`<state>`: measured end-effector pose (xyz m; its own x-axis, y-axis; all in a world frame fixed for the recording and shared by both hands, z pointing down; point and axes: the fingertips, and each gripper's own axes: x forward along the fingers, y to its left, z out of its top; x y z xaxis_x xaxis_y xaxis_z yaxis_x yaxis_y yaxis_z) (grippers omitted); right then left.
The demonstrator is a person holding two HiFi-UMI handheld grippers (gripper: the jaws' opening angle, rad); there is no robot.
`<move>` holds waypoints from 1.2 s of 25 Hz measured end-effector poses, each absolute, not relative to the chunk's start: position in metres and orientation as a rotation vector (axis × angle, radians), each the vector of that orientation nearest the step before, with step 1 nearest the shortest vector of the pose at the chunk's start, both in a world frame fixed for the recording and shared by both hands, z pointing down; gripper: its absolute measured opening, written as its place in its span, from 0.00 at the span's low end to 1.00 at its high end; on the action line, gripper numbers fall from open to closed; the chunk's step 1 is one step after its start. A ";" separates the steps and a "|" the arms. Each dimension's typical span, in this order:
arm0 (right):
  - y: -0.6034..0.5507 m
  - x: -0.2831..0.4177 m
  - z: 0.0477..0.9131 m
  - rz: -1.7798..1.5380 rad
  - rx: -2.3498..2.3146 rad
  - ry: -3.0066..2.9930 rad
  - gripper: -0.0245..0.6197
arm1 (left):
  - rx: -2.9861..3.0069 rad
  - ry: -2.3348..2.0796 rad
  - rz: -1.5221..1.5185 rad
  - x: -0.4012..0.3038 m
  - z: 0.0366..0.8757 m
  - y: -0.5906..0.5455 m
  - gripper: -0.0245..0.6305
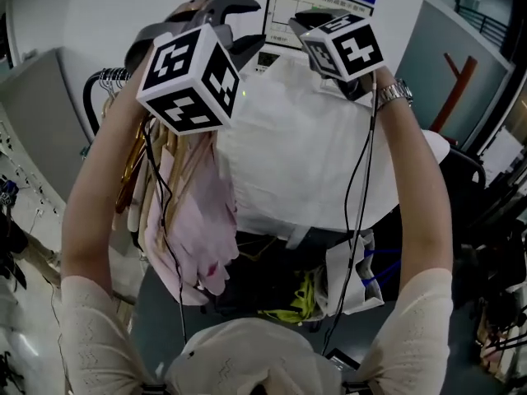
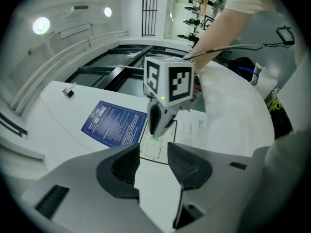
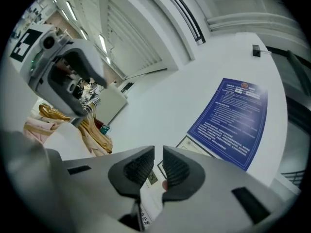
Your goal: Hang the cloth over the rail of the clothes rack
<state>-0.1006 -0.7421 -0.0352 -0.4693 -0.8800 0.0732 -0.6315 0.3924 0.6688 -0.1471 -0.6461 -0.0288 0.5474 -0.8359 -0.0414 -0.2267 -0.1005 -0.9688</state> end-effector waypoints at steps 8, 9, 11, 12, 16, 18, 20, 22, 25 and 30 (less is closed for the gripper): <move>-0.690 -0.072 -0.090 -0.955 1.499 -2.197 0.12 | -1.664 0.943 -0.671 -0.157 0.009 -0.625 0.29; -0.674 -0.069 -0.095 -0.975 1.508 -2.228 0.12 | -1.709 0.959 -0.613 -0.159 0.006 -0.617 0.29; -0.635 -0.062 -0.099 -0.992 1.517 -2.323 0.12 | -1.776 1.021 -0.463 -0.167 -0.006 -0.597 0.29; -0.615 -0.060 -0.098 -0.998 1.506 -2.373 0.12 | -1.791 1.064 -0.392 -0.174 -0.012 -0.587 0.29; -0.538 -0.054 -0.051 -1.086 1.440 -2.394 0.13 | -1.931 1.168 -0.175 -0.188 0.002 -0.559 0.30; -0.514 -0.040 -0.008 -1.107 1.457 -2.333 0.17 | -2.036 1.179 -0.139 -0.182 0.032 -0.559 0.35; -0.500 -0.015 0.032 -1.056 1.528 -2.300 0.21 | -2.151 1.234 -0.108 -0.180 0.063 -0.568 0.36; -0.492 0.019 0.063 -0.945 1.636 -2.300 0.22 | -2.289 1.331 -0.038 -0.186 0.089 -0.579 0.36; -0.484 0.077 0.083 -0.730 1.850 -2.348 0.22 | -2.412 1.437 0.006 -0.193 0.114 -0.594 0.36; -0.487 0.130 0.100 -0.604 2.006 -2.346 0.22 | -2.361 1.455 -0.187 -0.182 0.131 -0.609 0.36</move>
